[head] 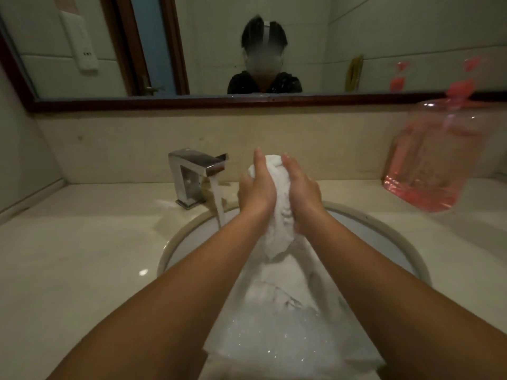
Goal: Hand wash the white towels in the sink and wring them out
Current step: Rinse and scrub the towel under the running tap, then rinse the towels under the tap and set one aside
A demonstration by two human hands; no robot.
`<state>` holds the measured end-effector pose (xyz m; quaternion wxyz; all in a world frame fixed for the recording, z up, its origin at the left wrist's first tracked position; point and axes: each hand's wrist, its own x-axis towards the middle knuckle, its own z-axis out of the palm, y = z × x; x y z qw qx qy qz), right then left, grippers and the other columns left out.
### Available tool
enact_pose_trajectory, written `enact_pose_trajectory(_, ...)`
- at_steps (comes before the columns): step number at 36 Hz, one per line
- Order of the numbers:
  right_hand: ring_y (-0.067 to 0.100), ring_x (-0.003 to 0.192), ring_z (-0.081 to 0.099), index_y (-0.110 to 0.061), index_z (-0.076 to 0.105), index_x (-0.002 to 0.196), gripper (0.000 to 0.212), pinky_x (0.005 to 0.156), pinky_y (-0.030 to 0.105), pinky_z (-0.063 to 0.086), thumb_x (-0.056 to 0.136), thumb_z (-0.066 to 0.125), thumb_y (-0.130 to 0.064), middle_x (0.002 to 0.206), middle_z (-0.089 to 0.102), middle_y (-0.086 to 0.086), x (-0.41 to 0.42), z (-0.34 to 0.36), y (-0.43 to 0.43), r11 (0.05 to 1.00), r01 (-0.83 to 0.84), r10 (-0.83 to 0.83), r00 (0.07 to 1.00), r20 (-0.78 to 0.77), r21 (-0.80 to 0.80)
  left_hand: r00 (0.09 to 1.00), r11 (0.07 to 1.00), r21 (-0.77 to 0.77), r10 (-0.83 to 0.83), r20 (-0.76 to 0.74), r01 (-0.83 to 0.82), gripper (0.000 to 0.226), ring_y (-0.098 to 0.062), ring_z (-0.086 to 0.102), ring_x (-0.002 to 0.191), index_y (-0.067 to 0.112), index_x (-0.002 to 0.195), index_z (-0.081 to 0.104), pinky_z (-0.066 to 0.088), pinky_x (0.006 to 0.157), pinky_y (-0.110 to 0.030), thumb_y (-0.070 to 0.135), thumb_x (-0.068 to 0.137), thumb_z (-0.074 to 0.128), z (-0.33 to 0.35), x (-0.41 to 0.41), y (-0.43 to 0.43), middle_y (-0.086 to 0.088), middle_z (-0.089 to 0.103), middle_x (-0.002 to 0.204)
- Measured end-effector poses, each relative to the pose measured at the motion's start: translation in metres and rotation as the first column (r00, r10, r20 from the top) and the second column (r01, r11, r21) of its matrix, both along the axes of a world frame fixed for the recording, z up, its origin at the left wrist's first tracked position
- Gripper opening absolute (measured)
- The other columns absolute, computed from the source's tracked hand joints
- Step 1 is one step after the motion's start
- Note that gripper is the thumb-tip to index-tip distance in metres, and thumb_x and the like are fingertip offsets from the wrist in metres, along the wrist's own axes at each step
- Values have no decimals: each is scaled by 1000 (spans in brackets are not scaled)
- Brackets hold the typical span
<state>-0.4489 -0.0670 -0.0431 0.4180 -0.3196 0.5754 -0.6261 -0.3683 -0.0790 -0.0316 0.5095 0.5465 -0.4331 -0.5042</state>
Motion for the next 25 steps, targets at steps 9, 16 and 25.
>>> enact_pose_trajectory(9,37,86,81,-17,78,111,62,90,49,62,80,72,-71,98,83,10,-119,-8,-30,974,227,-218,900,379,22,908,919,111,-392,146,379,120,-44,49,142,28,167,21,42,114,-59,104,75,14,38,-107,-28,-13,40,165)
enact_pose_trajectory(16,41,136,61,-19,51,154,82,105,67,-42,103,27,-78,146,63,15,-238,-36,-81,880,233,-129,956,265,-413,896,900,-63,-418,153,430,100,-33,56,138,13,151,55,42,118,-52,85,93,17,25,-144,-74,-13,55,155)
enact_pose_trajectory(25,26,77,75,-14,54,128,60,57,33,61,98,48,-65,111,68,10,-172,5,-47,933,315,-353,893,280,173,863,912,-141,-301,406,385,61,-32,52,140,9,147,59,40,117,-41,47,115,24,-10,-113,-59,-14,56,153)
